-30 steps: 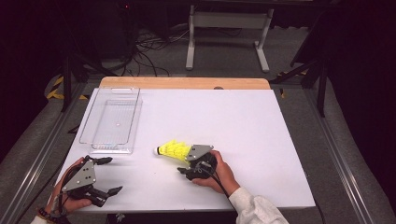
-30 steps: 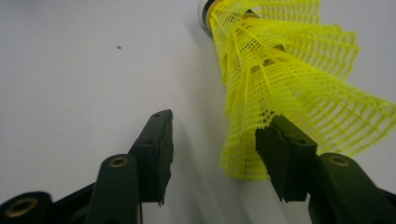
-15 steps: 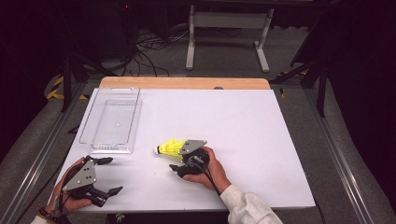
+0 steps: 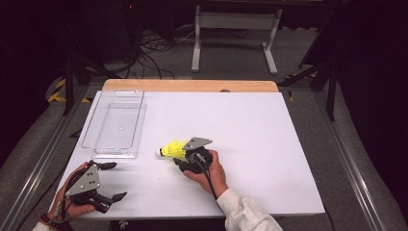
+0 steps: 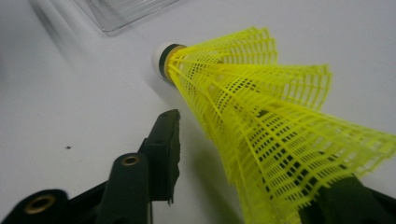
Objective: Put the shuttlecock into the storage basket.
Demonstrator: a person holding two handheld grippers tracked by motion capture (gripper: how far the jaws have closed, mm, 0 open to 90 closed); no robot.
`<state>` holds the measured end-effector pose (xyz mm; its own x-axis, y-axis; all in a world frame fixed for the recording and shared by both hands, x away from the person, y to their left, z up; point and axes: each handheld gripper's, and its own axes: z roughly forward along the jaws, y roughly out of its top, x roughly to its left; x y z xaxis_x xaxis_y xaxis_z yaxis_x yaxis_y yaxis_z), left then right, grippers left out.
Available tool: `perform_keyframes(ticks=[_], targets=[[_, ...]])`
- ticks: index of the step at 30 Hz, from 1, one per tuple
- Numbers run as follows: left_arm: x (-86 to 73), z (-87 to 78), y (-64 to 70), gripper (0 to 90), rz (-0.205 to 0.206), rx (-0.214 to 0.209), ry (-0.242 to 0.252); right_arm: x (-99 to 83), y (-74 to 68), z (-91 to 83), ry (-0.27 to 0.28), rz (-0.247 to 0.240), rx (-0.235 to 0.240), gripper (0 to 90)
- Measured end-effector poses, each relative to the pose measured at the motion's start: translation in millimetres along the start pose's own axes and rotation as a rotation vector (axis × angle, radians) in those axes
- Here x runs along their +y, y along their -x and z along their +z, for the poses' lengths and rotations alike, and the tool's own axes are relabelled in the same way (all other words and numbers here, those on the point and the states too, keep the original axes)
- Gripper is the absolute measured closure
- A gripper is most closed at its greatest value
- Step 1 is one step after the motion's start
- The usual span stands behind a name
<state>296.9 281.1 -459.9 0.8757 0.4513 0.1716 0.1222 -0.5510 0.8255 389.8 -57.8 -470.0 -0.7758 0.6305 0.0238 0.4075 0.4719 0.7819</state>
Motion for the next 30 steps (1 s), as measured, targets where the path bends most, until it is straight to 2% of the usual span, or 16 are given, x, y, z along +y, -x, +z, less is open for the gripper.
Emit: perform_keyframes(ticks=[3,6,7,9,11,13,16,30], targets=[[-0.6,-1.3,-1.9,4.1,-0.017,0.001,0.016,1.1,-0.5,1.2,0.0,0.0,-0.014,59.8],[-0.9,-1.6,-2.1,4.1,-0.023,0.0,0.018,0.3,1.6,3.7,-0.006,0.03,-0.026,66.1],[-0.6,-2.0,-1.9,4.1,-0.02,0.001,0.016,0.6,2.1,3.7,-0.008,0.037,-0.031,70.7],[-0.1,-2.3,-0.7,4.1,-0.005,0.003,0.011,1.0,2.3,4.2,-0.007,0.034,-0.05,77.7],[-0.3,-3.0,-0.9,4.1,-0.016,-0.002,0.025,1.7,2.1,4.3,-0.006,0.032,-0.057,83.1],[-0.9,-2.7,-2.3,4.1,-0.018,0.001,0.016,3.2,1.1,4.1,-0.002,0.019,-0.071,85.9],[-1.5,-2.0,-2.1,4.1,-0.017,-0.001,0.016,3.2,-0.5,5.4,-0.006,-0.001,-0.072,87.5],[-0.6,-1.3,-0.8,4.1,-0.008,0.002,0.009,2.5,-1.9,1.2,0.035,-0.011,-0.059,88.6]])
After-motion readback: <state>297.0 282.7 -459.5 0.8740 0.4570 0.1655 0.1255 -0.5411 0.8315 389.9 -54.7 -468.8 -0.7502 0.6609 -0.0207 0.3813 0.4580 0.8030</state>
